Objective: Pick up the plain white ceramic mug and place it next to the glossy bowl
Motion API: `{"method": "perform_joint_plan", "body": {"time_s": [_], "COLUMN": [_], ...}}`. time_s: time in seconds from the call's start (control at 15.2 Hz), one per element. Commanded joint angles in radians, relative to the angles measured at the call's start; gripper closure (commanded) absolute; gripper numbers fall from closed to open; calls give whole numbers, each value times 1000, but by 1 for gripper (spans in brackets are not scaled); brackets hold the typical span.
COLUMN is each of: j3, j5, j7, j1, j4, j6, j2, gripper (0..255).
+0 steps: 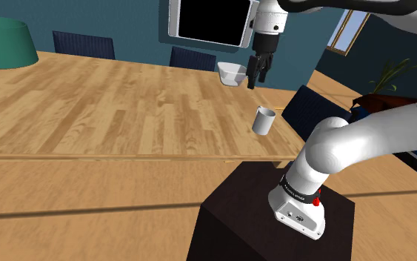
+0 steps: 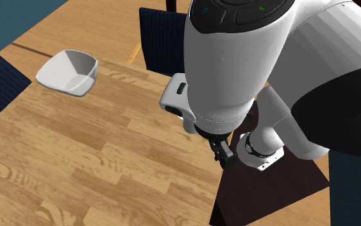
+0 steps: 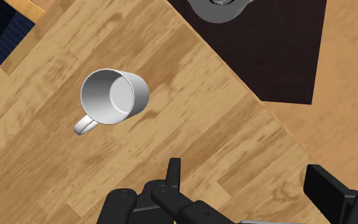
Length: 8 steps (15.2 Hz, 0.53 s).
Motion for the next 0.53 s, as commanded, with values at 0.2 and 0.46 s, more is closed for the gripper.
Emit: {"method": "perform_joint_plan", "body": {"time_s": [0.2, 0.46], "j3": [-50, -128], "j5": [-40, -104], "j7": [-65, -155], "j1": [-12, -40], "j4": [-124, -273], "j6": [77, 183], "j2": [-82, -174], "gripper": [0, 0]}}
